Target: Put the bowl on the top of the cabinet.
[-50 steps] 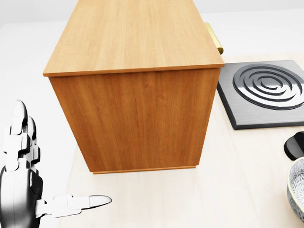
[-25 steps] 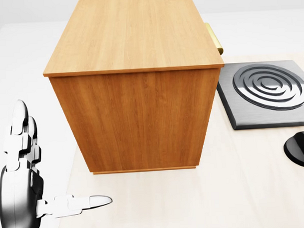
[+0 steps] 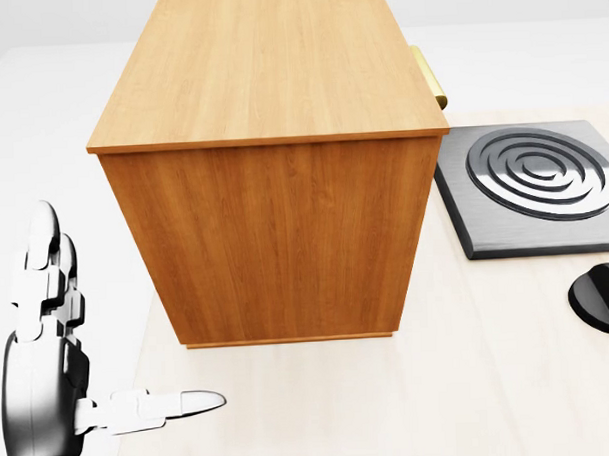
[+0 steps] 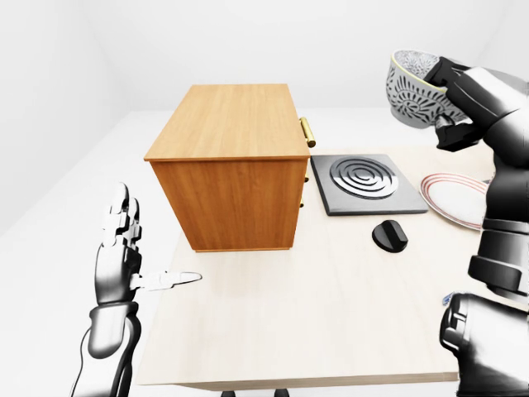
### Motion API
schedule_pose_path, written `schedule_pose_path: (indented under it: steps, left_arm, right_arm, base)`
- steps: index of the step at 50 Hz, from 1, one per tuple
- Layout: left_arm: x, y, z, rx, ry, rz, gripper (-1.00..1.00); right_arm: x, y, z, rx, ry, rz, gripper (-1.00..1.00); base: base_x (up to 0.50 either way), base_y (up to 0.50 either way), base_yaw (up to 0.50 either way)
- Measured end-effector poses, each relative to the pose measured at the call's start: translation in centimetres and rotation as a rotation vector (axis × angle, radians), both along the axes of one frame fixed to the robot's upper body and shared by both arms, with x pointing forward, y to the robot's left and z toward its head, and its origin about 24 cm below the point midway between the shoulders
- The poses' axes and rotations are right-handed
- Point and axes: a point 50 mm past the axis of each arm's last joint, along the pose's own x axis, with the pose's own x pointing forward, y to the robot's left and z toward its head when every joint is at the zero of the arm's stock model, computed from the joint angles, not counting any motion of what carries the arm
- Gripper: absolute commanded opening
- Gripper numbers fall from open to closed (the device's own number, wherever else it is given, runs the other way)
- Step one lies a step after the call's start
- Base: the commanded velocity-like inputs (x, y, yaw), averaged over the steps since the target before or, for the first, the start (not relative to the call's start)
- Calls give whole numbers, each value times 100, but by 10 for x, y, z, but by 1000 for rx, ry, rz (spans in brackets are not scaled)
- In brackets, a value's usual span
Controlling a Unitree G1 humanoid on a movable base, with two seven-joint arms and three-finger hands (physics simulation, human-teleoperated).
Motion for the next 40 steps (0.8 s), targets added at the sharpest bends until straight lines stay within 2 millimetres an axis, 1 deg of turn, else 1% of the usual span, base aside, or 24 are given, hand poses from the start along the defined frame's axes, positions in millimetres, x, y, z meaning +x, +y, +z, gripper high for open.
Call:
schedule_pose_path:
  steps: [5,10,17,23,25,32,40]
  left_arm:
    - [0,0,0,-1,2,-2,100]
    - [1,-1,-1,-1,4,-6,100]
    - [1,-1,-1,-2,6,-9,100]
    - [1,-1,-2,-3,10,-12,100]
    - [1,-1,-2,-4,11,-14,100]
    - [0,-1,-2,-7,13,-22,100]
    - [1,-1,-4,-12,20,-30,100]
  right_arm:
    - [30,3,25,3,-23,-31,-100]
    - [51,5,37,41,8,-72,-100]
    - [68,23,53,17,43,-89,-100]
    - [76,41,65,-18,51,-80,-100]
    - [79,51,70,-42,54,-70,-100]
    - [90,95,82,-108,41,6,-100]
    - [99,148,87,-173,29,108,-100]
  base:
    - [0,0,0]
    - [0,0,0]
    - [0,0,0]
    - [0,0,0]
    - [0,0,0]
    - [0,0,0]
    - [0,0,0]
